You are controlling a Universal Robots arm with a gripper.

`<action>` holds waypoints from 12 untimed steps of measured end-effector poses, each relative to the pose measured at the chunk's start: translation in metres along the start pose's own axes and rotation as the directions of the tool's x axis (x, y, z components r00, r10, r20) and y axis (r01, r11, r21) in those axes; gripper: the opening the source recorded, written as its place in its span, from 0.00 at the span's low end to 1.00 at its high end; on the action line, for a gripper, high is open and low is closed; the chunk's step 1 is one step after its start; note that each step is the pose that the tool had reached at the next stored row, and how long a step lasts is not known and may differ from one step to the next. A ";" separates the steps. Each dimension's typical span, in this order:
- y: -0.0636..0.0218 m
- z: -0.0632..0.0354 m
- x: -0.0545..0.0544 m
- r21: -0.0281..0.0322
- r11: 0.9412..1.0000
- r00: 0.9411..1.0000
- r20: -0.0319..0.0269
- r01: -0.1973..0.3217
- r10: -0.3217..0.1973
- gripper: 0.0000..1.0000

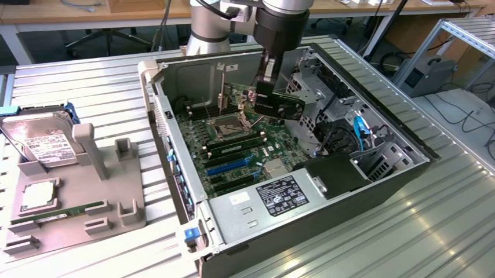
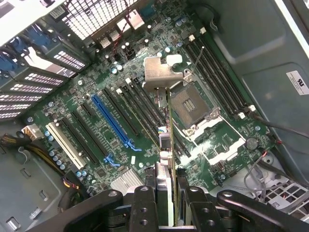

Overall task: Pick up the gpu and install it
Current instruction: 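Insert the gpu into the slot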

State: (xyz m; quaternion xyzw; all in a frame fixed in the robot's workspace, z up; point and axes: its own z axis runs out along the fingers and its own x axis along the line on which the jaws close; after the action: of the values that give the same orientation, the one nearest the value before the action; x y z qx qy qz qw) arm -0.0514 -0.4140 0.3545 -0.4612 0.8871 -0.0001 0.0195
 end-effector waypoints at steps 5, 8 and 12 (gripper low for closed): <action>0.0000 0.0000 0.000 0.000 1.000 1.000 0.000 0.008 -0.008 0.28; 0.0000 0.0000 0.000 -0.001 1.000 1.000 0.000 0.017 -0.017 0.28; 0.0000 0.0000 0.000 -0.001 1.000 1.000 0.000 0.025 -0.025 0.28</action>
State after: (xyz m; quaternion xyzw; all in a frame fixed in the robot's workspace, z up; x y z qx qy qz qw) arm -0.0514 -0.4140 0.3545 -0.4720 0.8814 0.0002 0.0195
